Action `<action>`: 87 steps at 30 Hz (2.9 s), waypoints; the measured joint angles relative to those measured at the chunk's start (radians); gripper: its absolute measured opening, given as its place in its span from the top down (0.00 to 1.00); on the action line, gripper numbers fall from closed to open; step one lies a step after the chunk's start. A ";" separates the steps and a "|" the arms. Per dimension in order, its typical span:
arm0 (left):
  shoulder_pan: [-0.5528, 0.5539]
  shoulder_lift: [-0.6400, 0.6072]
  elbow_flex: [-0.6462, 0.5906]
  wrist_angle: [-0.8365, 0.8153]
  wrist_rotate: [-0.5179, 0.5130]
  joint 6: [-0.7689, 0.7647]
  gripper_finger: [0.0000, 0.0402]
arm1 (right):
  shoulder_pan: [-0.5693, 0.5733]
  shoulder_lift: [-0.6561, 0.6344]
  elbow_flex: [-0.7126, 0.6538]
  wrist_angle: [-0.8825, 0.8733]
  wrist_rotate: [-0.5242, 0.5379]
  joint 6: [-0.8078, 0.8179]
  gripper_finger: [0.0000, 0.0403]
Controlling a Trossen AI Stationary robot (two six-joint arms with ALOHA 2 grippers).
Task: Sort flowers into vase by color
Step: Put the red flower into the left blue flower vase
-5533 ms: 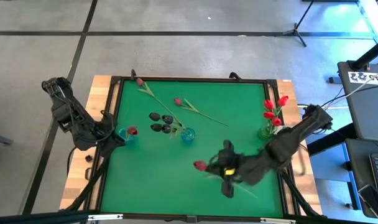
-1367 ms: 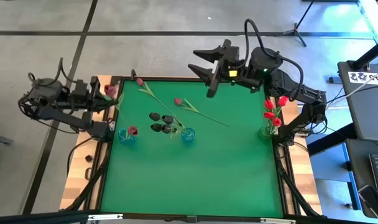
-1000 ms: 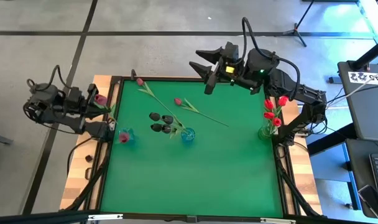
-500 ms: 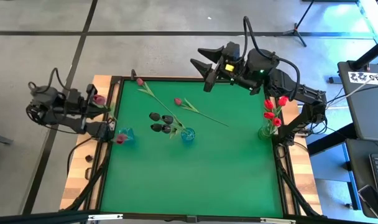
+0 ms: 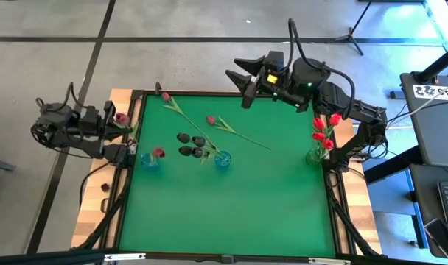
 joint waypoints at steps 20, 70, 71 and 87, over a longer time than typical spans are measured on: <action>0.000 0.000 -0.074 -0.035 0.012 -0.146 0.76 | 0.008 0.006 0.000 -0.008 -0.009 0.000 0.40; 0.463 0.694 0.148 0.072 -0.740 -0.737 0.60 | 0.033 -0.049 0.000 0.121 -0.377 -0.098 0.40; 0.499 0.711 0.148 0.071 -0.722 -0.756 0.60 | 0.032 -0.064 0.000 0.082 -0.377 -0.098 0.40; 0.874 1.042 0.087 0.070 -0.477 -1.258 0.60 | 0.031 -0.166 0.000 -0.369 -0.236 -0.256 0.40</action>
